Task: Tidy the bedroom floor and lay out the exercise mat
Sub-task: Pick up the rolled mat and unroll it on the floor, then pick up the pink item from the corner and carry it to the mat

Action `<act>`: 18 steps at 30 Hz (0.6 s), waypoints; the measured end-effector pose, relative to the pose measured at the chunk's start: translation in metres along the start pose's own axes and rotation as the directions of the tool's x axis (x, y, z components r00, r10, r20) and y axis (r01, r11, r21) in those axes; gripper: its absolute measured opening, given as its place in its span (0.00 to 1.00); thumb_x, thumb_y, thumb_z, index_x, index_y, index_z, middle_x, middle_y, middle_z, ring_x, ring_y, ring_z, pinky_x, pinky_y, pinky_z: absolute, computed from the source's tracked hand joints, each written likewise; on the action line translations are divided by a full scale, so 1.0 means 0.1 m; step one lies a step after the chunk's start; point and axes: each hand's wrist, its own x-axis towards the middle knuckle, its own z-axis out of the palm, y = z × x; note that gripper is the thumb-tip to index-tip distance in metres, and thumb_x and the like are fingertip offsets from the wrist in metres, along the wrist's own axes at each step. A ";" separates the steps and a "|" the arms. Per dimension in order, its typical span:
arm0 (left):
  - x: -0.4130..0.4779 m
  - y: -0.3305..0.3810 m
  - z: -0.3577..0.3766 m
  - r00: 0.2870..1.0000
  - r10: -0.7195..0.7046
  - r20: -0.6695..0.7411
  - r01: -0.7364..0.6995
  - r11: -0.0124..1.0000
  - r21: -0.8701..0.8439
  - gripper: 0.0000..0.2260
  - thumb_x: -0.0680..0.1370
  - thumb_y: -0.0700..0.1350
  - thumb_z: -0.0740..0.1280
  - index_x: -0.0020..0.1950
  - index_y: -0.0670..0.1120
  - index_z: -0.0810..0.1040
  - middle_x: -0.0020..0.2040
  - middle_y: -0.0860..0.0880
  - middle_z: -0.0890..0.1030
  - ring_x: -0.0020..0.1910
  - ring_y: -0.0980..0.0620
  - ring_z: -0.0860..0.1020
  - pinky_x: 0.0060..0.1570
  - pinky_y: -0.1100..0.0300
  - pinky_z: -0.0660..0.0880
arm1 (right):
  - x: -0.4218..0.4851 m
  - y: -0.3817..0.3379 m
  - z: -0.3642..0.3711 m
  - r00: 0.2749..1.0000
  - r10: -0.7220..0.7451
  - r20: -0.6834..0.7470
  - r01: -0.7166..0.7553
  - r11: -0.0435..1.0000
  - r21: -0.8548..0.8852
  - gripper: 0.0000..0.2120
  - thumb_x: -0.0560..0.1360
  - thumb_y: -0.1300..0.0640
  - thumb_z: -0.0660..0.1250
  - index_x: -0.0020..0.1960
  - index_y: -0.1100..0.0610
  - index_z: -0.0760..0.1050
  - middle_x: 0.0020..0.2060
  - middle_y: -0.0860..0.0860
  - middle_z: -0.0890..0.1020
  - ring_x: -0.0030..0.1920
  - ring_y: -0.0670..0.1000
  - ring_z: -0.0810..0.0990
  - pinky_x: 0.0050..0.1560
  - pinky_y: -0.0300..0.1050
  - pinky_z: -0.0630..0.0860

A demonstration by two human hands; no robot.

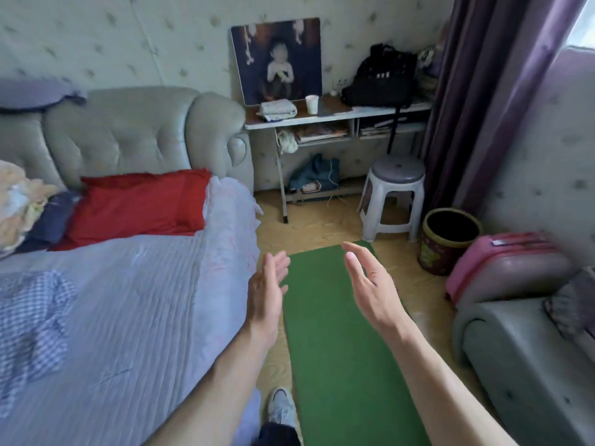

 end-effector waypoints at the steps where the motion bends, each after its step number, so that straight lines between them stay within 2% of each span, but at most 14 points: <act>1: -0.41 0.11 0.04 1.000 0.028 0.004 -0.028 1.000 0.003 0.24 0.86 0.55 0.47 0.73 0.45 0.73 0.72 0.45 0.76 0.70 0.49 0.74 0.68 0.52 0.71 | -0.35 -0.17 -0.17 1.000 0.014 -0.014 -0.013 1.000 0.028 0.21 0.85 0.49 0.57 0.75 0.53 0.69 0.72 0.49 0.74 0.72 0.48 0.72 0.74 0.46 0.66; 4: -1.30 0.35 0.09 0.997 0.076 -0.004 -0.076 0.997 0.029 0.24 0.87 0.54 0.46 0.74 0.43 0.71 0.72 0.45 0.76 0.70 0.50 0.74 0.69 0.53 0.70 | -1.14 -0.49 -0.57 0.998 0.048 -0.032 -0.044 0.993 0.112 0.24 0.84 0.46 0.54 0.79 0.50 0.60 0.69 0.45 0.71 0.69 0.43 0.69 0.69 0.41 0.65; 6: -1.85 0.44 0.05 0.990 0.142 0.025 -0.143 0.989 0.044 0.24 0.87 0.54 0.46 0.75 0.44 0.71 0.72 0.47 0.76 0.70 0.51 0.74 0.68 0.54 0.70 | -1.63 -0.63 -0.82 0.999 0.027 -0.046 -0.021 0.991 0.134 0.24 0.85 0.45 0.53 0.79 0.50 0.60 0.71 0.44 0.70 0.68 0.41 0.68 0.67 0.39 0.64; 9: -2.58 0.61 -0.06 0.994 0.100 0.033 -0.102 0.994 0.051 0.24 0.87 0.54 0.47 0.74 0.43 0.72 0.71 0.46 0.76 0.70 0.51 0.74 0.68 0.54 0.71 | -2.26 -0.85 -1.07 0.995 0.095 -0.041 -0.086 0.980 0.180 0.23 0.85 0.45 0.52 0.78 0.50 0.62 0.75 0.48 0.70 0.73 0.45 0.69 0.75 0.52 0.67; 11: -3.02 0.70 -0.16 0.996 0.079 0.032 -0.081 0.995 0.051 0.24 0.87 0.53 0.47 0.74 0.43 0.72 0.72 0.46 0.76 0.70 0.51 0.74 0.68 0.54 0.71 | -2.66 -1.00 -1.20 0.993 0.111 -0.037 -0.102 0.977 0.189 0.22 0.85 0.45 0.53 0.78 0.49 0.63 0.76 0.48 0.70 0.73 0.44 0.69 0.76 0.54 0.66; 13: -3.42 0.79 -0.24 0.997 0.061 0.043 -0.065 0.995 0.075 0.23 0.87 0.53 0.48 0.73 0.43 0.72 0.71 0.46 0.76 0.70 0.51 0.74 0.67 0.54 0.70 | -3.02 -1.14 -1.32 0.993 0.112 -0.044 -0.100 0.972 0.214 0.22 0.85 0.46 0.54 0.78 0.48 0.62 0.75 0.48 0.69 0.70 0.41 0.69 0.73 0.45 0.67; 15: -3.76 0.90 -0.30 0.997 0.050 0.056 -0.055 0.995 0.083 0.22 0.87 0.52 0.49 0.72 0.43 0.73 0.71 0.46 0.77 0.70 0.51 0.74 0.66 0.54 0.70 | -3.30 -1.27 -1.44 0.994 0.097 -0.048 -0.083 0.968 0.239 0.23 0.85 0.47 0.54 0.78 0.47 0.61 0.73 0.47 0.69 0.67 0.35 0.69 0.64 0.26 0.65; 16: -3.90 0.95 -0.33 0.997 0.050 0.060 -0.055 0.995 0.084 0.22 0.87 0.52 0.49 0.72 0.44 0.73 0.71 0.46 0.77 0.70 0.50 0.74 0.67 0.53 0.70 | -3.41 -1.33 -1.49 0.994 0.092 -0.053 -0.077 0.967 0.242 0.23 0.84 0.47 0.54 0.79 0.46 0.60 0.72 0.47 0.69 0.65 0.32 0.69 0.59 0.21 0.64; 18: -4.11 1.07 -0.36 0.996 0.063 0.068 -0.069 0.994 0.090 0.21 0.87 0.51 0.49 0.72 0.43 0.73 0.71 0.45 0.76 0.70 0.50 0.74 0.69 0.51 0.70 | -3.61 -1.47 -1.61 0.994 0.090 -0.069 -0.068 0.962 0.264 0.23 0.85 0.46 0.54 0.79 0.46 0.59 0.73 0.49 0.69 0.66 0.33 0.69 0.57 0.20 0.64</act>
